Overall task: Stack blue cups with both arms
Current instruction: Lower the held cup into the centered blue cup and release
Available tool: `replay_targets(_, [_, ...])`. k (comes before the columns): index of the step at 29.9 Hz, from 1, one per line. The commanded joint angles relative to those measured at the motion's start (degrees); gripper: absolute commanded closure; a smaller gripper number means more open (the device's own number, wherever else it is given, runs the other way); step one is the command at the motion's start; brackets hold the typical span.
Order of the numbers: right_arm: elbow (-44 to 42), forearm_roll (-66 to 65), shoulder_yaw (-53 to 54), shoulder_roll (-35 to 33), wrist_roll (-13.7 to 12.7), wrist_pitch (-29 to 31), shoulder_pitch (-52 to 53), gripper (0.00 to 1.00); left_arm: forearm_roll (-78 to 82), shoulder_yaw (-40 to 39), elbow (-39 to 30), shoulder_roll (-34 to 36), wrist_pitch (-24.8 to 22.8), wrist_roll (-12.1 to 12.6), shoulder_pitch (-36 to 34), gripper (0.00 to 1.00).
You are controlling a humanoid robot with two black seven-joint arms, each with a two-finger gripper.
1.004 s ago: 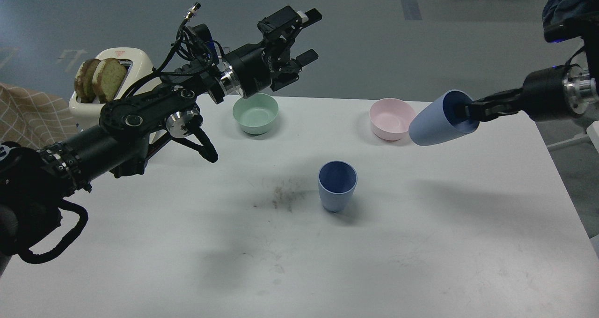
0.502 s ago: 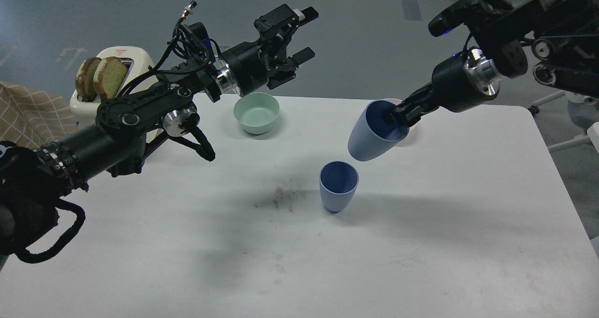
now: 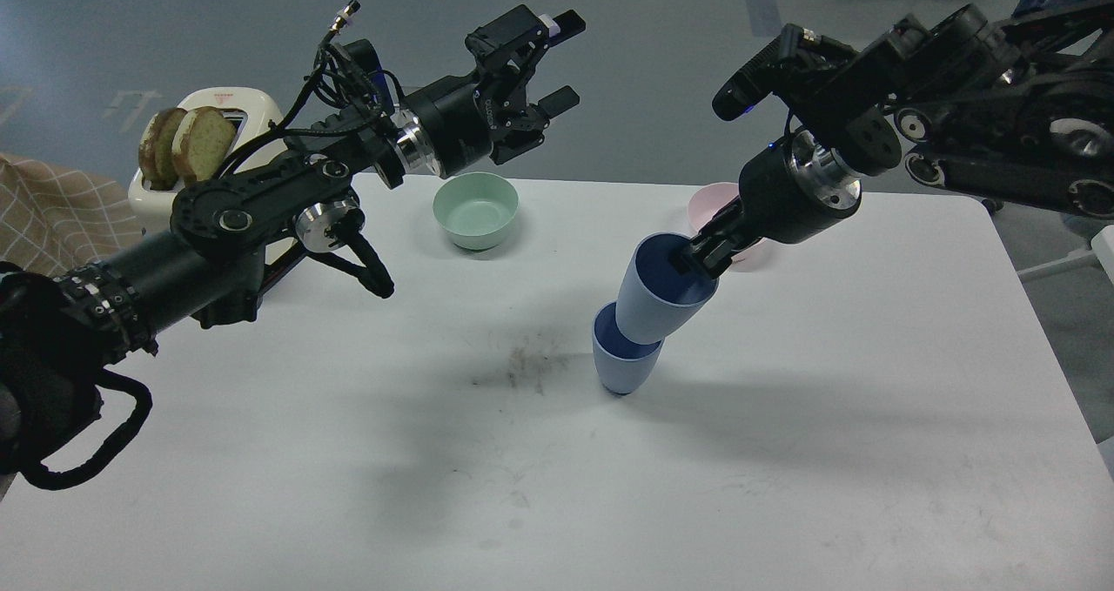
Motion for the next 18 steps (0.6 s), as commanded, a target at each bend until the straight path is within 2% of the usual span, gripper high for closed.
replay_targets(1, [-0.9, 0.5, -1.7, 1.2, 0.0, -1.4, -0.3, 1.00, 0.0, 0.0, 0.0, 0.1, 0.0, 0.0, 0.0, 0.02])
replay_targets(18, [-2.7, 2.9, -2.3, 4.1, 0.0, -2.8, -1.2, 1.00, 0.0, -0.1, 0.0, 0.5, 0.0, 0.0, 0.0, 0.02])
